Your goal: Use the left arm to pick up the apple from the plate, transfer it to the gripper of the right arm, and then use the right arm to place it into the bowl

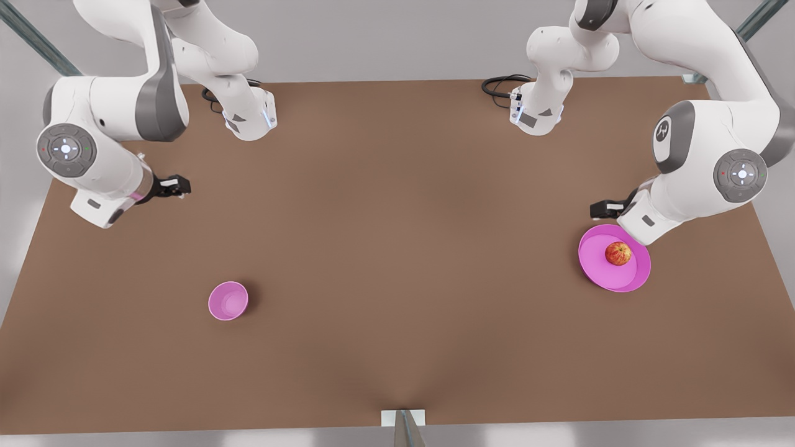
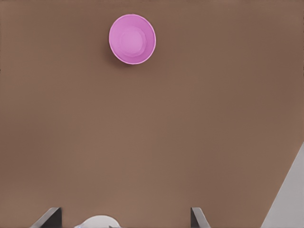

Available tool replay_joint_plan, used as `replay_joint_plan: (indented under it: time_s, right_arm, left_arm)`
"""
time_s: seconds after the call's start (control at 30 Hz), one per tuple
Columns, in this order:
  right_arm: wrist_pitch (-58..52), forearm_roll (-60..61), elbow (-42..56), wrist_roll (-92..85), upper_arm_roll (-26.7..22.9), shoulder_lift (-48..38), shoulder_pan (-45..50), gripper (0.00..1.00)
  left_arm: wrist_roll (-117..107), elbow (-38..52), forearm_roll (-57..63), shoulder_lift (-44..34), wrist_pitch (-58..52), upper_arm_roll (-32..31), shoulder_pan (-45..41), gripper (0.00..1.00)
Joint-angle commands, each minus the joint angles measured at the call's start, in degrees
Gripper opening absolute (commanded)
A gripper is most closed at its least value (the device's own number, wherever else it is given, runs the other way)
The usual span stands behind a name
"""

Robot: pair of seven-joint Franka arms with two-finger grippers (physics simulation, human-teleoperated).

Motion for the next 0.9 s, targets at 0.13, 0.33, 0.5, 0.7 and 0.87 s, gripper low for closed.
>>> replay_joint_plan:
  time_s: [0.13,0.33,0.5,0.7,0.87]
  right_arm:
    - [3.9,-0.2,2.5,-2.0,-0.6,3.7,0.3,1.00]
    - [6.7,-0.2,4.1,-3.1,-0.5,5.0,-1.1,1.00]
    - [5.9,0.0,4.2,-3.2,-0.6,4.9,-1.4,1.00]
    - [5.6,0.1,3.8,-4.1,-0.6,4.9,-1.6,1.00]
    - [5.4,0.1,3.6,-4.1,-0.6,5.0,-1.9,1.00]
  left_arm:
    - [10.2,-6.2,0.0,6.7,14.6,1.8,9.8,1.00]
    - [10.9,-26.7,-0.4,8.4,43.8,4.8,14.6,1.00]
    - [10.9,-37.2,-0.4,8.4,59.9,5.2,15.6,1.00]
    - [10.9,-43.4,-0.3,8.0,61.4,5.3,16.3,1.00]
    - [10.5,-45.7,-0.4,8.9,61.2,5.3,16.4,1.00]
